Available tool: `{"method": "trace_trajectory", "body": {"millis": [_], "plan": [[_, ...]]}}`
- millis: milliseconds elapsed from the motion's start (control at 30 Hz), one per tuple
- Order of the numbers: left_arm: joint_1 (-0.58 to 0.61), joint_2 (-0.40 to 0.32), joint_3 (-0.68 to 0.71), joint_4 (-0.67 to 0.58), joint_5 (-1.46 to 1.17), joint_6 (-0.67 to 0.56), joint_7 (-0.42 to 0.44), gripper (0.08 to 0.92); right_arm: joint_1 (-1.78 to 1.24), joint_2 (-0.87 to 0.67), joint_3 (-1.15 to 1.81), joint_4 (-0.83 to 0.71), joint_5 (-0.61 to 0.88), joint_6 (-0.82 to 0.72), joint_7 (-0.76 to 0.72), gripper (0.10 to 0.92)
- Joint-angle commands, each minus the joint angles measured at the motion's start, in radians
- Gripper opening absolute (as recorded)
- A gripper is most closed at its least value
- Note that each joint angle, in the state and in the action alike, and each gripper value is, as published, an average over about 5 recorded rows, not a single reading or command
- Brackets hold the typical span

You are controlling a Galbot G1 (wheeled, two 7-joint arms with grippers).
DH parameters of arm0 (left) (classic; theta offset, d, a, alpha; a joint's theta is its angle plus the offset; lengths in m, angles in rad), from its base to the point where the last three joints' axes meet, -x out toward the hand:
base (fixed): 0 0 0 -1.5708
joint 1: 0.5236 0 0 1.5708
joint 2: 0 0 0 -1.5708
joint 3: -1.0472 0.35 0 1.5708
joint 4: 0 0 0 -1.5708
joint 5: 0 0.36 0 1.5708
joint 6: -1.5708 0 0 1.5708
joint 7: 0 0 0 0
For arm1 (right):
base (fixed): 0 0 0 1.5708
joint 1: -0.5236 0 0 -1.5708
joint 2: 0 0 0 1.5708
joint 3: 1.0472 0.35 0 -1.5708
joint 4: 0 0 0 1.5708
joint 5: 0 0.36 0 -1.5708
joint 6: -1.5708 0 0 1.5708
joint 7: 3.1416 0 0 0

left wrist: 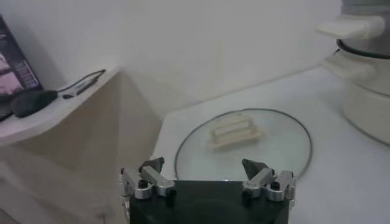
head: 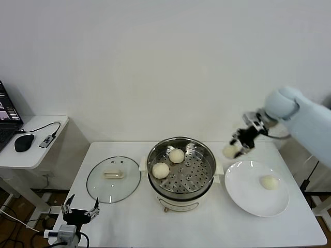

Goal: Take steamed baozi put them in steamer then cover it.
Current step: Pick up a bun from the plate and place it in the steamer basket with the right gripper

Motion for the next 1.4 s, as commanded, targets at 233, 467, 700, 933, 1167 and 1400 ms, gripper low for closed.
{"method": "trace_trajectory", "body": {"millis": [233, 467, 700, 933, 1167, 1400], "plan": [[0.017, -0.015, 0.005, -0.019, -0.035, -0.001, -0.008, 0.823, 0.209, 0.24, -0.243, 0.046, 0.08, 0.522, -0.051, 0.495], [0.021, -0.02, 0.001, -0.036, -0.034, 0.0, -0.007, 0.823, 0.163, 0.229, -0.258, 0.176, -0.177, 0.641, -0.017, 0.501], [0.023, -0.028, 0.001, -0.043, -0.034, 0.0, -0.005, 0.823, 0.11, 0.231, -0.27, 0.3, -0.333, 0.676, 0.036, 0.499], [0.025, -0.026, 0.004, -0.053, -0.032, 0.003, 0.002, 0.823, 0.054, 0.246, -0.268, 0.331, -0.389, 0.665, 0.052, 0.501], [0.027, -0.026, 0.003, -0.056, -0.031, 0.003, 0.006, 0.823, 0.003, 0.277, -0.266, 0.324, -0.424, 0.658, 0.062, 0.501], [0.026, -0.025, 0.006, -0.051, -0.015, 0.001, 0.006, 0.823, -0.046, 0.305, -0.257, 0.317, -0.464, 0.648, 0.07, 0.501]]}}
